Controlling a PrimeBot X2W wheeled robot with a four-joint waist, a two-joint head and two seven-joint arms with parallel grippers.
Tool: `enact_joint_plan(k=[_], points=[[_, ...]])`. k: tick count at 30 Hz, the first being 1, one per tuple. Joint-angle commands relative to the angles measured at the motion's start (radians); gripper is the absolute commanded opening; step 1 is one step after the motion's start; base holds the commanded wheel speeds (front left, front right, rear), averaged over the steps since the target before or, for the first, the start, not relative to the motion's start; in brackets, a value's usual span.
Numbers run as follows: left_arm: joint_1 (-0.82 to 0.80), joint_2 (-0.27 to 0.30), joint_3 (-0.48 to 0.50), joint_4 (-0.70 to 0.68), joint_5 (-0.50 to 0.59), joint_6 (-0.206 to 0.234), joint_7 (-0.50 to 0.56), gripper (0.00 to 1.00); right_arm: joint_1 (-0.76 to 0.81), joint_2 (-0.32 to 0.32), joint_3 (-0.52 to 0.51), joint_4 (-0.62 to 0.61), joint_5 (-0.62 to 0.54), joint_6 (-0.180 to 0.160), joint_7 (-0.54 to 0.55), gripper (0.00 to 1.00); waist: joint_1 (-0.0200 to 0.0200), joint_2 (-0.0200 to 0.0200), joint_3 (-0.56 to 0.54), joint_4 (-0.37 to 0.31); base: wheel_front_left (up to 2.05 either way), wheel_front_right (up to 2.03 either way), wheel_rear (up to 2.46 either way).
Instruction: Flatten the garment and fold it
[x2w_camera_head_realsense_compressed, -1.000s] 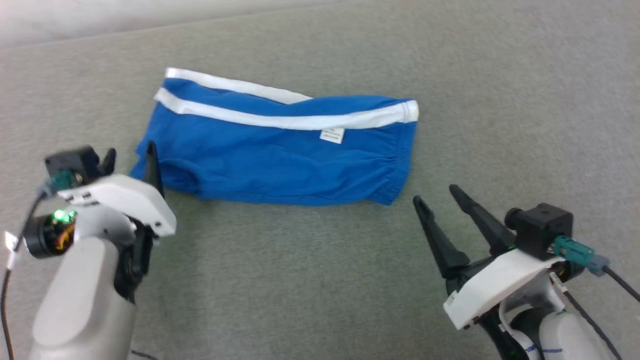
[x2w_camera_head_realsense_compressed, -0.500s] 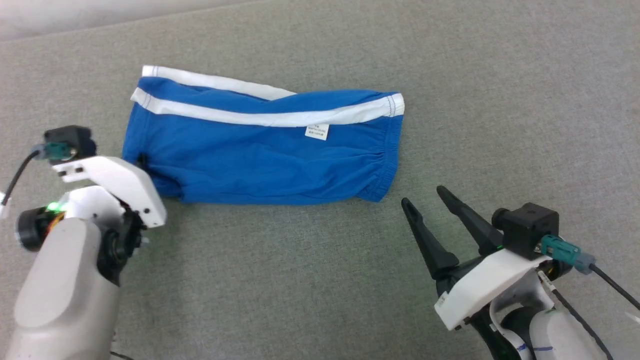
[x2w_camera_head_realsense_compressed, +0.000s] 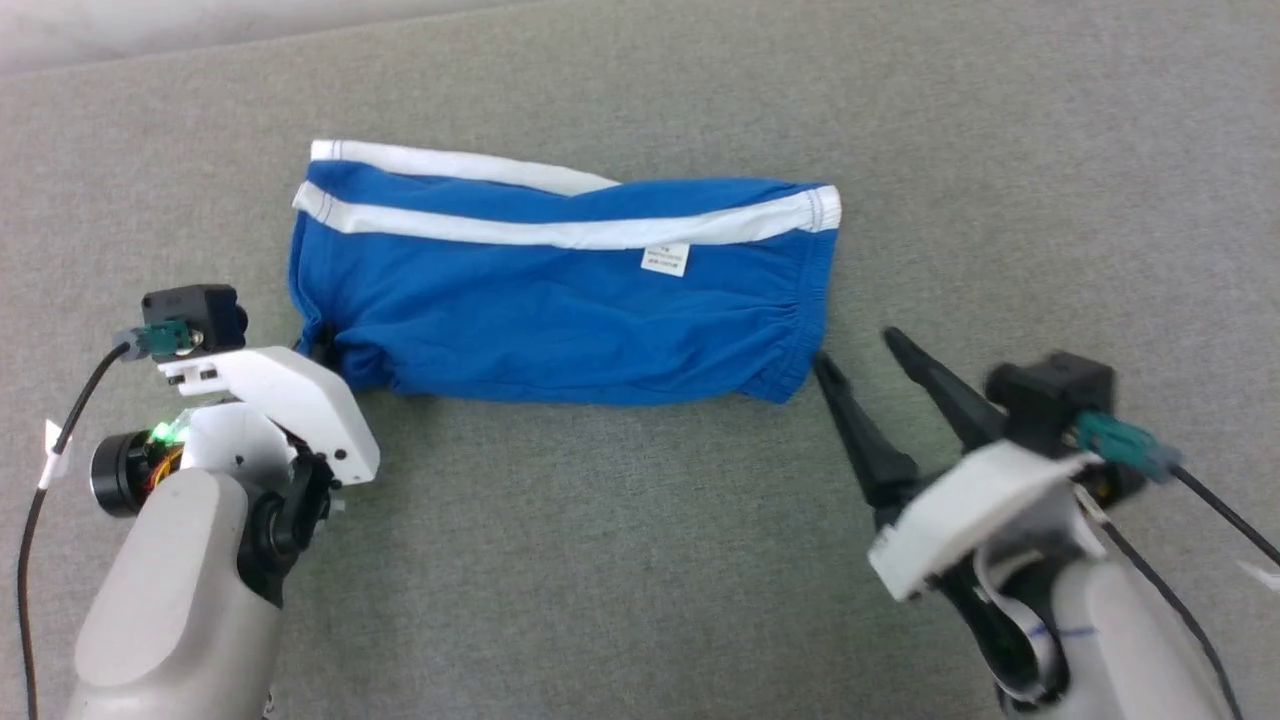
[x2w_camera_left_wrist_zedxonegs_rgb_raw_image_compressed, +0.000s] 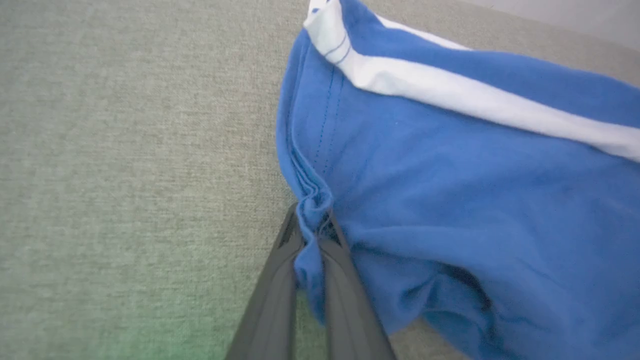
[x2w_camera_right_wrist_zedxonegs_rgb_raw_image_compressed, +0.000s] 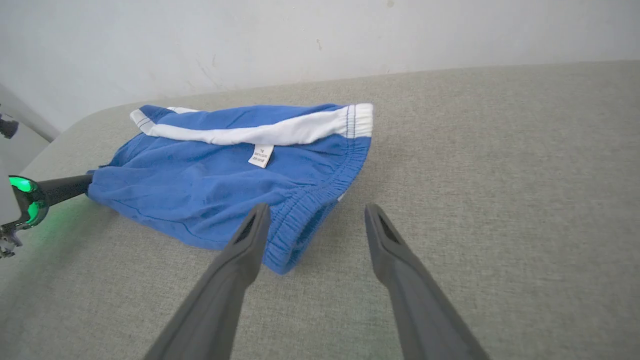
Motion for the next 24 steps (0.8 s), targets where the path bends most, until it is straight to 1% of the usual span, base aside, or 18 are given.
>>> enact_joint_plan(k=[1, 5, 10, 13, 14, 15, 17, 18, 20, 24], points=[[0.029, -0.013, -0.016, 0.022, -0.002, -0.008, 0.006, 0.0, -0.027, 0.002, 0.01, 0.013, 0.008, -0.001, 0.002, 1.0, 0.0, 0.0, 0.01, 0.007, 0.0, 0.0, 0.0], [0.01, -0.016, -0.021, 0.022, 0.003, -0.012, -0.011, 0.0, -0.097, 0.002, 0.053, 0.095, 0.024, -0.001, 0.027, 1.0, 0.0, 0.0, 0.031, 0.019, 0.0, 0.0, 0.0], [-0.005, -0.018, -0.028, 0.025, 0.007, -0.018, -0.028, 0.0, -0.157, 0.002, 0.059, 0.199, -0.024, -0.001, 0.092, 1.0, 0.0, 0.0, 0.055, 0.035, 0.0, 0.0, 0.0], [-0.011, -0.019, -0.029, 0.03, 0.004, -0.024, -0.038, 0.0, -0.181, 0.002, 0.072, 0.237, -0.045, -0.001, 0.138, 1.0, 0.0, 0.0, 0.063, 0.044, 0.0, 0.0, 0.0], [-0.013, -0.018, -0.029, 0.034, 0.003, -0.027, -0.042, 0.0, -0.184, 0.002, 0.08, 0.247, -0.055, -0.001, 0.161, 0.95, 0.0, 0.0, 0.064, 0.047, 0.0, 0.0, 0.0], [-0.014, -0.019, -0.028, 0.038, 0.003, -0.027, -0.048, 0.0, -0.185, 0.002, 0.087, 0.253, -0.057, -0.001, 0.184, 0.62, 0.0, 0.0, 0.063, 0.05, 0.0, 0.0, 0.0], [-0.009, -0.024, -0.03, 0.04, 0.007, -0.023, -0.064, 0.0, -0.184, 0.002, 0.099, 0.253, -0.072, -0.001, 0.221, 0.13, 0.0, 0.0, 0.057, 0.057, 0.0, 0.0, 0.0], [-0.004, -0.026, -0.029, 0.04, 0.007, -0.02, -0.073, 0.0, -0.181, 0.002, 0.1, 0.247, -0.079, -0.001, 0.232, 0.0, 0.0, 0.0, 0.051, 0.061, 0.0, 0.0, 0.0], [0.009, -0.026, -0.023, 0.035, 0.004, -0.018, -0.089, 0.0, -0.172, 0.002, 0.096, 0.231, -0.093, -0.001, 0.25, 0.0, 0.0, 0.0, 0.036, 0.068, 0.0, 0.0, 0.0], [0.067, -0.029, -0.015, -0.011, 0.003, -0.001, -0.124, 0.0, -0.14, 0.002, 0.062, 0.17, -0.125, -0.001, 0.27, 0.0, 0.0, 0.0, -0.005, 0.085, 0.0, 0.0, 0.0]])
